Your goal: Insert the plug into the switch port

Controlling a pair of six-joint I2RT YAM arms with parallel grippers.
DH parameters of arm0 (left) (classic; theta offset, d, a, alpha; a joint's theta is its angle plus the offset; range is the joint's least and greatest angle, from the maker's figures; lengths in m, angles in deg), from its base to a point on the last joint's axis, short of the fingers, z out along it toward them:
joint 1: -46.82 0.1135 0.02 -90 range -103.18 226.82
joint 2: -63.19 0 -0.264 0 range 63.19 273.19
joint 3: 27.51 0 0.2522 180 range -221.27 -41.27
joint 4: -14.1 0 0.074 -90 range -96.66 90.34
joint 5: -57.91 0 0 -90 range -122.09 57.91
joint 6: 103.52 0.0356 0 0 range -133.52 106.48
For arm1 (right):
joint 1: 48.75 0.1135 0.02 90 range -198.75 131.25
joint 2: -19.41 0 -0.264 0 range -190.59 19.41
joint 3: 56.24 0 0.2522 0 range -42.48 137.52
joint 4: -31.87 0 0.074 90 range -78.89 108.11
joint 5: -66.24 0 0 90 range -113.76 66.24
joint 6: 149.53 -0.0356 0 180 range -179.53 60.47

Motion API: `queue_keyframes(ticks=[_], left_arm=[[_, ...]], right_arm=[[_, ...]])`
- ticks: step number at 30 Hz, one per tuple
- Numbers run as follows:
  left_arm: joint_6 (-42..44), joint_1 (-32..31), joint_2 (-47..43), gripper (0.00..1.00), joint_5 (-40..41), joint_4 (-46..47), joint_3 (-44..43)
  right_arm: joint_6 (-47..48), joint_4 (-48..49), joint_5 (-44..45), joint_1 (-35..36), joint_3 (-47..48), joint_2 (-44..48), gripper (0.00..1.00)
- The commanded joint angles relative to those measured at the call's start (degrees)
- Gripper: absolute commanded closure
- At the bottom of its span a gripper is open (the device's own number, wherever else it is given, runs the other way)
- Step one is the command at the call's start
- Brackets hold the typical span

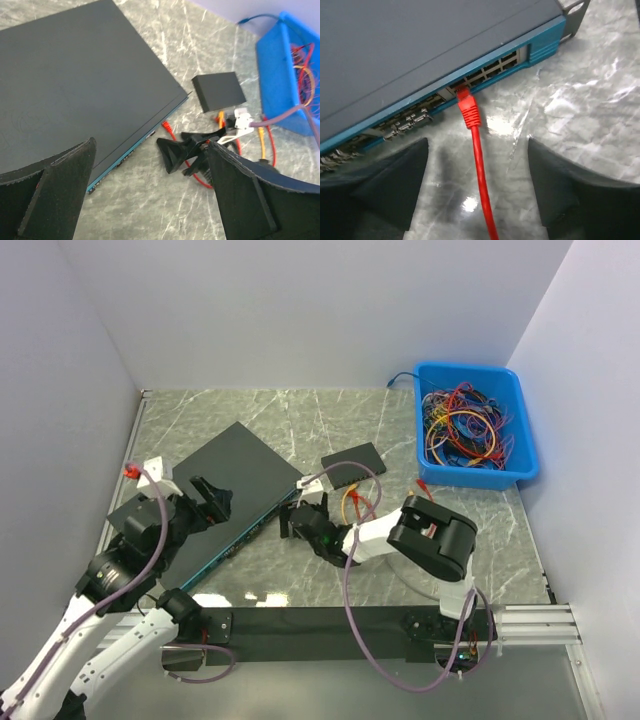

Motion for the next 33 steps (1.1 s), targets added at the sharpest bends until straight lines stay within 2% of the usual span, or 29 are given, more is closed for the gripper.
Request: queue_keyframes(ticks=[1,8,15,20,24,28,33], left_arm=[[1.2,0.1,3.2,0.01,-0.2,1.2,-0.4],[1.1,0.2,4.1,0.01,-0.4,1.2,-0.4],[1.0,0.2,3.5,0.01,-0.4,1.1,-0.4],[1.3,0.2,3.1,0.01,-0.7,1.3,-0.3],[1.3,0.2,2.3,0.01,-0.8,1.5,-0.2],[1.4,0.2,1.6,0.01,-0.8,1.6,-0.1],[1.4,0.2,1.9,0.01,-1.0,1.6,-0.1]], right_arm=[[0.4,0.6,-0.1,-0.2,-1.9,3.1,0.11],[-1.4,-3.4,-0.5,3.2,-8.5,18.1,0.08],[-4.2,-16.6,5.9,2.9,-10.2,29.2,0.07],[-7.2,-26.4,7.9,-2.0,-5.3,27.6,0.12],[-9.3,-32.8,5.6,-7.6,-1.5,23.6,0.16],[-10.3,-34.2,3.5,-9.8,0.2,19.4,0.17],[-10.6,-35.2,1.3,-10.0,2.0,15.9,0.25]])
